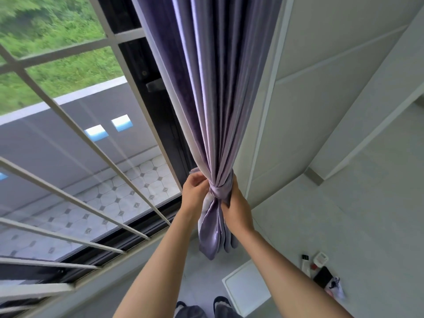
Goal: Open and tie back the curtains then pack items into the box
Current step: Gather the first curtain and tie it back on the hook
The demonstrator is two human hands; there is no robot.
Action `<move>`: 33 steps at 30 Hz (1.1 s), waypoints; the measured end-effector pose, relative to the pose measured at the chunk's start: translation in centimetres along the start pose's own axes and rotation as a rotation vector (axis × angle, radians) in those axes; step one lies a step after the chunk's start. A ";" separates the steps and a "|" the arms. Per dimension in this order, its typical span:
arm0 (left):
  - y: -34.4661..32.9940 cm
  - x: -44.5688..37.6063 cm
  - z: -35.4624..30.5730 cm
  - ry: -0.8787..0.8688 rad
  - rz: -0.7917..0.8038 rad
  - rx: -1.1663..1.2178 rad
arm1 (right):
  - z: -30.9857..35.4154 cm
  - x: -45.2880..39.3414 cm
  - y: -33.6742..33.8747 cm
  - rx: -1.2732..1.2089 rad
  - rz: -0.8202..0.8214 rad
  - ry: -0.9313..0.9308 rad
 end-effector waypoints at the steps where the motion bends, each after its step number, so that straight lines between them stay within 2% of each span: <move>1: 0.0 0.2 0.3 -0.020 -0.006 -0.011 | 0.1 0.0 -0.1 -0.006 -0.009 0.004; 4: -0.5 0.9 0.6 -0.042 0.030 -0.015 | 0.0 0.0 0.0 -0.102 0.004 -0.007; 7: -1.2 1.7 0.3 -0.062 0.206 0.027 | -0.5 0.1 0.3 -0.095 0.051 -0.025; 9: -1.2 2.2 0.5 -0.151 0.344 -0.052 | -0.6 -0.1 0.7 -0.012 0.051 -0.023; 11: -1.1 2.3 0.8 -0.254 0.374 -0.161 | -0.5 -0.5 0.9 -0.026 0.070 -0.010; 17: -2.3 0.7 1.2 -0.509 0.111 -0.284 | -1.8 -1.8 1.3 -0.241 0.247 -0.082; 22: -2.2 1.2 1.1 -0.528 -0.028 -0.193 | -0.6 -2.9 2.0 -0.491 0.273 -0.293; 23: -2.3 1.3 1.2 -0.563 -0.066 -0.218 | -0.3 -3.2 2.3 -0.482 0.237 -0.318; 25: -2.6 1.6 1.4 -0.618 -0.123 -0.286 | 0.5 -4.1 3.2 -0.451 0.050 -0.309; 27: -2.9 1.5 1.7 -0.652 -0.144 -0.350 | 2.1 -5.2 4.7 -0.489 -0.160 -0.213; 29: -3.0 1.3 1.9 -0.700 -0.147 -0.404 | 4.1 -6.6 6.1 -0.483 -0.227 -0.099; 31: -2.8 1.2 1.9 -0.740 -0.145 -0.443 | 5.6 -8.1 7.2 -0.406 -0.151 -0.097; 33: -2.4 1.1 2.0 -0.765 -0.150 -0.482 | 6.2 -9.2 7.8 -0.396 0.030 -0.173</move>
Point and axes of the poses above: each hand's wrist, its own x-axis away from the middle knuckle, its own y-axis out of the back of the hand, z = x × y, the point moved 2 cm from there along -x, towards the middle knuckle, and after that the axes turned 12 degrees about y, right-handed, at the moved point
